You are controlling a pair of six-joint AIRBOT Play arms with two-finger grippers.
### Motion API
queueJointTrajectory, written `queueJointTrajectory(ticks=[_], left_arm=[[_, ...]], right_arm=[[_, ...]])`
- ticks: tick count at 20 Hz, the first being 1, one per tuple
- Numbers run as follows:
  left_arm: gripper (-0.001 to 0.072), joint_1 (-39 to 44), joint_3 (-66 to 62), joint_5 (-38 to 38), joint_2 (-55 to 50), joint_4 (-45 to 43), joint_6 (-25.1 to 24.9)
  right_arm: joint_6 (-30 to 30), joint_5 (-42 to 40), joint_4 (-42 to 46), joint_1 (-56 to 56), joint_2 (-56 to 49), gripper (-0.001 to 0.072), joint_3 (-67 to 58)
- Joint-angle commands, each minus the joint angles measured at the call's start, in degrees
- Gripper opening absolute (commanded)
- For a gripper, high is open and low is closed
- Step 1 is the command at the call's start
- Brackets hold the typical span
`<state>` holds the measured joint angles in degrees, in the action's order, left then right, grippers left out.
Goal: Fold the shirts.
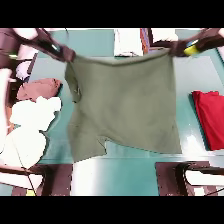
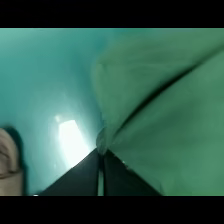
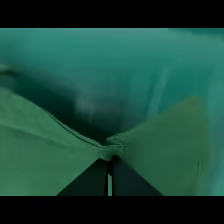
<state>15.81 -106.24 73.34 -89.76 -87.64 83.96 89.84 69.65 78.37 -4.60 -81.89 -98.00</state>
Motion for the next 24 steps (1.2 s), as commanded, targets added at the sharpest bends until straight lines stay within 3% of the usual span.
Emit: queueJointTrajectory(ticks=[1, 4, 5, 6, 7, 8, 10, 11, 12, 16, 21, 22, 23, 24], left_arm=[[0.0026, -0.1, 3.8, -2.1, -10.0, -0.9, 0.0], [0.0026, -0.1, 3.9, -4.5, -11.3, -2.4, 0.0], [0.0027, -0.1, 3.6, -4.3, -11.2, -3.7, 0.0], [0.0091, -0.1, 3.0, -3.5, -11.2, -4.7, 0.0], [0.0352, -0.3, 2.3, -2.5, -11.1, -5.1, 0.0], [0.0519, -1.0, 1.9, -1.6, -10.6, -4.9, 1.0], [0.0505, -2.9, 1.5, 0.7, -8.2, -4.9, 1.9], [0.0415, -4.3, 1.5, 2.7, -6.3, -4.9, 2.8], [0.0373, -5.6, 1.7, 4.9, -4.3, -4.2, 3.0], [0.0377, -6.8, 13.3, 6.8, 5.6, -3.0, 3.1], [0.0376, -6.8, 38.5, 1.1, 18.9, 3.6, 4.6], [0.0376, -6.8, 42.1, 0.3, 20.9, 4.9, 4.8], [0.0377, -6.8, 44.5, -0.2, 22.5, 5.9, 4.8], [0.0377, -6.8, 46.2, -0.7, 23.7, 6.7, 4.8]], right_arm=[[0.0, -5.0, -0.4, -2.1, -8.7, 0.0023, 4.1], [0.1, -4.2, -0.7, -2.3, -12.5, 0.0031, 2.3], [0.0, -3.5, -0.7, -2.2, -13.0, 0.0158, 1.1], [0.1, -3.2, -0.7, -1.7, -13.0, 0.0408, -0.4], [0.1, -2.3, -0.7, -1.4, -13.0, 0.0459, -2.8], [0.1, -1.1, -0.7, -0.7, -12.9, 0.0459, -5.2], [0.0, 3.1, 0.0, 0.8, -10.9, 0.0458, -8.0], [0.0, 5.1, 0.7, 1.8, -9.2, 0.0458, -7.7], [0.0, 7.1, 1.9, 2.4, -7.1, 0.0458, -6.1], [0.3, 11.6, 8.8, 5.1, 5.7, 0.0457, 11.4], [1.9, 11.7, 8.6, 10.3, 22.7, 0.0463, 41.7], [2.1, 12.0, 8.6, 11.3, 25.1, 0.0477, 46.8], [2.8, 12.8, 8.2, 12.4, 27.4, 0.0543, 51.7], [3.3, 13.3, 8.2, 13.4, 29.1, 0.0543, 55.8]])
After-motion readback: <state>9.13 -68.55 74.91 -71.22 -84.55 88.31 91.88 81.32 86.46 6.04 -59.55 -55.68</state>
